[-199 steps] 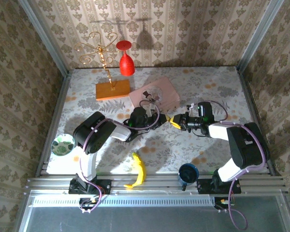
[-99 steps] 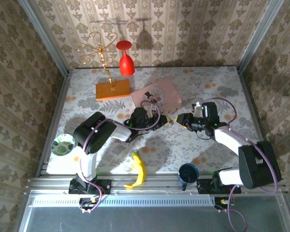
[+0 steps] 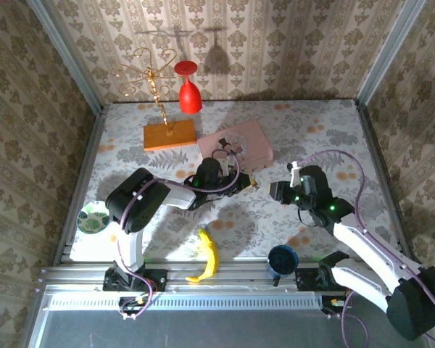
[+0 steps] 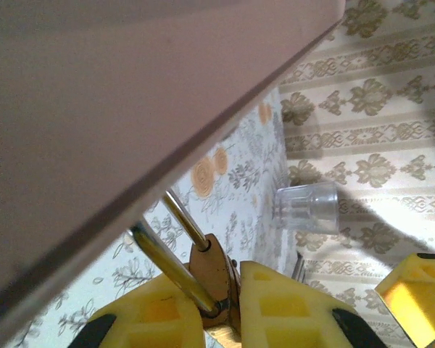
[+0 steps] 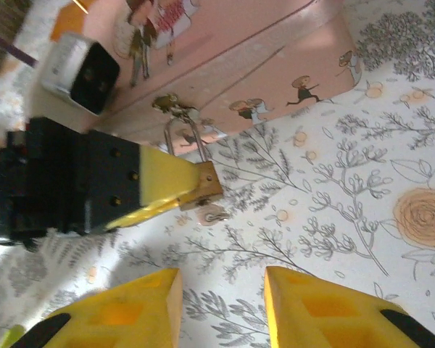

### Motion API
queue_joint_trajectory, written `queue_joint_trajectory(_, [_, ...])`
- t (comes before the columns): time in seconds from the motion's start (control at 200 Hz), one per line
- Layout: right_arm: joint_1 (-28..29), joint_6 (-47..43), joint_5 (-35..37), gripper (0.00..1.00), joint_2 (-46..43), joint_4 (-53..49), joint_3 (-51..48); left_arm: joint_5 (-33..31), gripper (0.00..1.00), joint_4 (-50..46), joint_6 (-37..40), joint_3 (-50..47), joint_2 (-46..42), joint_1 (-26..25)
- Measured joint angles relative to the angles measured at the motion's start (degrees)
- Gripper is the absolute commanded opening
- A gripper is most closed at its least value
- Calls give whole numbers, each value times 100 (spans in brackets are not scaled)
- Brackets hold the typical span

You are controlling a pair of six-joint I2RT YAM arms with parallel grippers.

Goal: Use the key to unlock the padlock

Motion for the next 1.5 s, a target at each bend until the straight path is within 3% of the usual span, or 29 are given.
queue_joint_trajectory(0.23, [970, -444, 894, 32, 975, -203, 302, 96, 0, -973, 345, 131, -162, 24])
queue_joint_trajectory(0.495, [1532, -929, 1340, 29, 1943, -11, 684, 133, 0, -1366, 481, 212, -216, 39])
queue_joint_trajectory(1.501, [1613, -1685, 1871, 28, 2719, 828, 796, 282, 0, -1379, 498, 212, -227, 151])
